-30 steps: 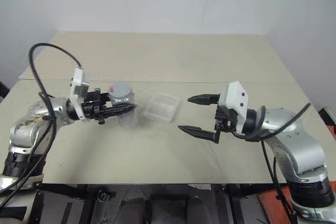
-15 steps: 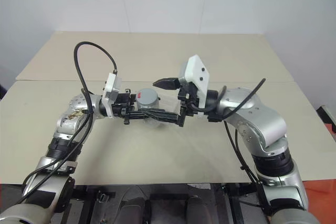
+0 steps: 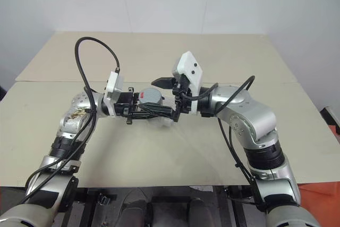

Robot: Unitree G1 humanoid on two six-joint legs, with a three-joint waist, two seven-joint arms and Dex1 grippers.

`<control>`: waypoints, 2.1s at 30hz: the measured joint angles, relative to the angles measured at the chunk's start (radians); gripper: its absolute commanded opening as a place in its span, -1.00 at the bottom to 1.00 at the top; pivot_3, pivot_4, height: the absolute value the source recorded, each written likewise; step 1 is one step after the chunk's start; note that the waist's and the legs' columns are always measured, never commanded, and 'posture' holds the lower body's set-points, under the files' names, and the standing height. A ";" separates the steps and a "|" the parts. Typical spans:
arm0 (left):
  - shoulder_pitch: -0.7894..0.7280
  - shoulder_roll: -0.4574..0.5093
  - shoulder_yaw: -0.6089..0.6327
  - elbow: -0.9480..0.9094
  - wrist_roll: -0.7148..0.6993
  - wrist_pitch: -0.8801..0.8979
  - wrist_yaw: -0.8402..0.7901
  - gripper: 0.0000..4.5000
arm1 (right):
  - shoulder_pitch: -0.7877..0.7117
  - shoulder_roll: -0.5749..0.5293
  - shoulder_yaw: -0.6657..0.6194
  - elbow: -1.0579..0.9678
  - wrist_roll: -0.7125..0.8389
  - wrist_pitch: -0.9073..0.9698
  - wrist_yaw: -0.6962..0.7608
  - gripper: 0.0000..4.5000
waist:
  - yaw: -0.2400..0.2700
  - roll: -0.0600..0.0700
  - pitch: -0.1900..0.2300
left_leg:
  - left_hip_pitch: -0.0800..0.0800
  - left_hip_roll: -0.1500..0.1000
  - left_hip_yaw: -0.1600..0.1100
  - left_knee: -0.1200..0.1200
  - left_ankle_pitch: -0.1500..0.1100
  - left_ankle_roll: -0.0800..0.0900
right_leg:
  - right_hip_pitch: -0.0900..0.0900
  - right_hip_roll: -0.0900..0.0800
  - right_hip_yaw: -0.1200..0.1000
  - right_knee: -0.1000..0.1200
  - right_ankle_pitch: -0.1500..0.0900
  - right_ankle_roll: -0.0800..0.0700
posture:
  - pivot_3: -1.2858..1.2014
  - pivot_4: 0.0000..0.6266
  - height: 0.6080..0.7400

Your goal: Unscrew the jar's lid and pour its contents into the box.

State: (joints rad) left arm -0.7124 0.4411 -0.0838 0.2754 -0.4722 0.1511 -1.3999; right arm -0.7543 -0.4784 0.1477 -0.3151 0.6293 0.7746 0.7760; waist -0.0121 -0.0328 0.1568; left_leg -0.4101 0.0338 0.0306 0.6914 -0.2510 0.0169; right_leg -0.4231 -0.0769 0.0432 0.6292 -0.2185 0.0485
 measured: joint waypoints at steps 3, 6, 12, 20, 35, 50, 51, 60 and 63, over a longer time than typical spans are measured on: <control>0.000 0.002 0.000 0.000 0.000 0.000 -0.002 -0.07 | -0.002 0.003 0.000 0.009 0.000 0.000 0.011 0.61 | 0.000 0.000 0.000 | 0.000 0.000 0.000 0.000 0.000 0.000 | 0.000 0.000 0.000 0.000 0.000 0.000 | 0.03 -0.52 1.00; 0.000 0.005 0.003 0.000 0.000 0.000 -0.005 -0.07 | -0.002 0.007 0.001 0.015 -0.001 0.000 0.021 0.21 | 0.000 0.000 0.000 | 0.000 0.000 0.000 0.000 0.000 0.000 | 0.000 0.000 0.000 0.000 0.000 0.000 | 0.03 -0.52 1.00; 0.000 0.006 0.003 -0.001 0.000 0.005 -0.004 -0.07 | -0.002 0.013 0.001 0.030 -0.019 -0.019 0.047 0.21 | 0.000 0.000 0.000 | 0.000 0.000 0.000 0.000 0.000 0.000 | 0.000 0.000 0.000 0.000 0.000 0.000 | 0.03 -0.52 1.00; 0.000 0.010 0.002 -0.019 -0.005 0.047 -0.044 -0.07 | -0.005 0.010 0.014 0.121 -0.048 -0.149 0.202 0.21 | 0.000 0.000 0.000 | 0.000 0.000 0.000 0.000 0.000 0.000 | 0.000 0.000 0.000 -0.001 0.000 0.000 | 0.03 -0.52 1.00; 0.006 0.064 0.004 -0.090 -0.038 0.159 -0.143 -0.07 | -0.289 0.117 0.090 0.702 -0.113 -0.455 0.764 0.21 | -0.004 0.002 0.001 | 0.000 0.000 0.000 0.000 0.000 0.000 | -0.001 0.000 -0.001 0.001 0.000 0.000 | 0.03 -0.52 1.00; 0.064 0.078 0.044 -0.115 -0.032 0.132 -0.045 -0.07 | -0.029 0.078 0.016 0.321 -0.210 -0.386 0.438 0.99 | 0.000 0.002 0.001 | -0.001 0.000 -0.001 0.001 0.000 0.000 | -0.001 0.000 -0.001 0.003 0.000 0.000 | 0.03 -0.52 1.00; 0.065 0.083 0.050 -0.114 -0.032 0.132 -0.040 -0.07 | -0.007 0.073 0.007 0.263 -0.200 -0.356 0.406 0.99 | 0.000 0.002 0.001 | -0.001 0.000 -0.001 0.001 0.000 0.000 | -0.001 0.000 -0.001 0.002 0.000 0.000 | 0.03 -0.52 1.00; 0.064 0.077 0.052 -0.103 -0.032 0.131 -0.020 -0.07 | 0.060 0.137 0.002 -0.019 -0.154 -0.133 0.093 0.99 | -0.002 0.002 0.001 | 0.000 0.000 -0.001 0.000 0.000 0.000 | -0.001 0.000 -0.001 0.001 0.000 0.000 | 0.03 -0.52 1.00; 0.064 0.077 0.051 -0.102 -0.032 0.131 -0.017 -0.07 | 0.040 0.171 0.008 -0.012 -0.176 -0.084 -0.001 0.99 | -0.002 0.002 0.001 | -0.001 0.000 -0.001 0.000 0.000 0.000 | -0.001 0.000 -0.001 0.001 0.000 0.000 | 0.03 -0.52 1.00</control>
State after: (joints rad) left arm -0.6488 0.5180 -0.0328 0.1735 -0.5039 0.2818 -1.4169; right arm -0.7144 -0.3071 0.1558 -0.3274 0.4529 0.6910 0.7749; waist -0.0140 -0.0308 0.1581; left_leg -0.4108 0.0341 0.0301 0.6919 -0.2509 0.0168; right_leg -0.4242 -0.0768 0.0423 0.6302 -0.2185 0.0485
